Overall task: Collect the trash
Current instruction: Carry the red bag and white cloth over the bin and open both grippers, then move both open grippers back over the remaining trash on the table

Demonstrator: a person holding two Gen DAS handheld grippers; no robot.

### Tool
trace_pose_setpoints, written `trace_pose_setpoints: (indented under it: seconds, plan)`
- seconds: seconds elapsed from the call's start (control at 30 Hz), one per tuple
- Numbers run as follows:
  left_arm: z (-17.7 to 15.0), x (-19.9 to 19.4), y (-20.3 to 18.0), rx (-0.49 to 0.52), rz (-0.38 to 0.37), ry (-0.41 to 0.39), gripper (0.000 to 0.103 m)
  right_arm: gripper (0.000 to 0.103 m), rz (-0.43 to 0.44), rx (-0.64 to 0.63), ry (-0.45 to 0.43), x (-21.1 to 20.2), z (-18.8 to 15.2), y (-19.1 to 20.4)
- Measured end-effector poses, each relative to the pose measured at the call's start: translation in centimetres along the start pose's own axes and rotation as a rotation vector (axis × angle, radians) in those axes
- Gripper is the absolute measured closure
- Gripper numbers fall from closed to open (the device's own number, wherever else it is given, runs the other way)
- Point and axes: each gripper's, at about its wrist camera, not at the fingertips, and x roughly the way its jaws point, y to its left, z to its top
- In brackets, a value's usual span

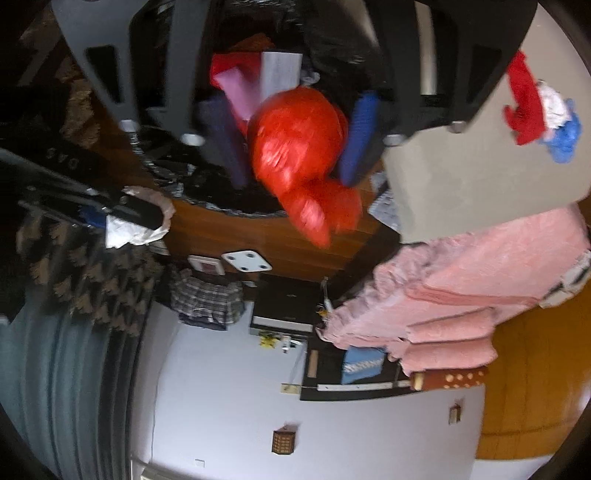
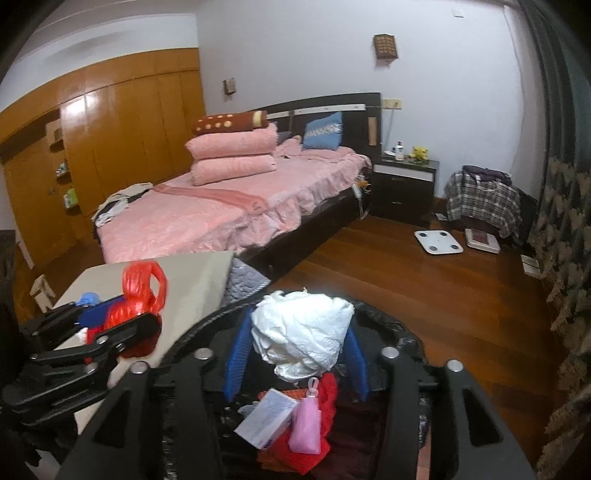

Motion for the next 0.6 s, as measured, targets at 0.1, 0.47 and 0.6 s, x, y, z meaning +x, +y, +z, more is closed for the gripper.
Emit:
trace_pose_setpoints:
  seconds: [0.1, 0.47, 0.6]
  plan:
    - [-0.4, 0.2, 0.2, 0.007, 0.007, 0.008, 0.038, 0.039, -0.034, 0.017, 0.009, 0.4, -0.4, -0.9]
    - [-0.7, -4.1, 4.1, -0.013, 0.167, -0.036, 0.012, 0.006, -0.011, 0.012, -0.026, -0.8, -0.2, 0.5]
    - [-0.7, -6.2, 6.5, -0.056, 0.220, -0.047, 0.012, 0.006, 0.027, -0.003, -0.029, -0.8, 0.2, 2.6]
